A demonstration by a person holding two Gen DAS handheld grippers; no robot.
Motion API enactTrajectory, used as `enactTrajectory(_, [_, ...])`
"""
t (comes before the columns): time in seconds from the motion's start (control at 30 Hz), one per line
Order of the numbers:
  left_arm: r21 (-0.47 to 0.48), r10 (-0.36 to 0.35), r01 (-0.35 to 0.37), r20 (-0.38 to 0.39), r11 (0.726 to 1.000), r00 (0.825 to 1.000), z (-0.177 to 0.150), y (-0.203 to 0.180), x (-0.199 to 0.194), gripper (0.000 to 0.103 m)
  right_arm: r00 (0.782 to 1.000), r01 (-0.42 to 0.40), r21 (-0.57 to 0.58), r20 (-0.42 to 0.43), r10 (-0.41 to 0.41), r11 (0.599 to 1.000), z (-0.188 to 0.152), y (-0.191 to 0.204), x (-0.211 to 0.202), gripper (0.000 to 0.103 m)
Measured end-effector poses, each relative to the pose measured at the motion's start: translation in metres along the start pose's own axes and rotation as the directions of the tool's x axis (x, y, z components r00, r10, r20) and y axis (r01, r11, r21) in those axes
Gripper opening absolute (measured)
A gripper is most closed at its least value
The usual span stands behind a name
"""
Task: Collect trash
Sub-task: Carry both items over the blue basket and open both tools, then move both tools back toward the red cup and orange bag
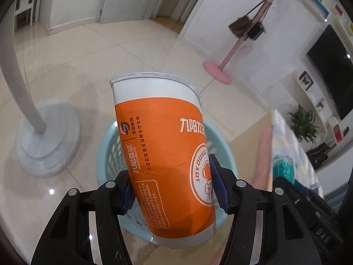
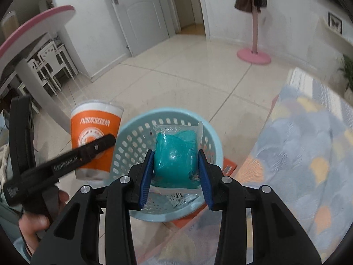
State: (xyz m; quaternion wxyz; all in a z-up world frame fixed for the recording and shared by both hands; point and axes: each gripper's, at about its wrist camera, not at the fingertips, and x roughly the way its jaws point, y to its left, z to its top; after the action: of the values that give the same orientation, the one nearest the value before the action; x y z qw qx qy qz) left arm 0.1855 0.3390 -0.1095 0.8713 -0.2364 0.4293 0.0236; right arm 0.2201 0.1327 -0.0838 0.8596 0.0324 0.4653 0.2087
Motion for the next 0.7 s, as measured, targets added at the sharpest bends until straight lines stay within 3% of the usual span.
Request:
enactTrajectory(0.13, [-0.016, 0.010, -0.011, -0.023, 1.000, 1.000, -0.002, 0.011, 0.013, 0.062, 1.000, -0.010, 0.010, -0.023, 0.010, 1.000, 0.003, 0.002, 0.015, 0.039])
enactTrajectory(0.23, [-0.018, 0.014, -0.014, -0.027, 1.000, 1.000, -0.003, 0.012, 0.014, 0.065, 1.000, -0.009, 0.015, -0.013, 0.009, 1.000, 0.003, 0.002, 0.013, 0.054])
enactTrajectory(0.4, [-0.014, -0.001, 0.001, -0.005, 1.000, 1.000, -0.004, 0.009, 0.004, 0.067, 1.000, -0.021, 0.038, -0.012, 0.021, 0.999, 0.000, -0.009, 0.003, 0.055])
enactTrajectory(0.53, [0.006, -0.030, 0.030, 0.014, 1.000, 0.999, -0.006, -0.004, -0.010, 0.067, 0.999, -0.027, 0.053, 0.021, 0.026, 0.998, -0.004, -0.018, -0.022, 0.055])
enactTrajectory(0.7, [0.080, -0.112, 0.107, 0.062, 0.991, 0.992, -0.011, -0.058, -0.047, 0.067, 0.991, -0.027, 0.082, 0.131, 0.016, 0.996, -0.007, -0.041, -0.092, 0.055])
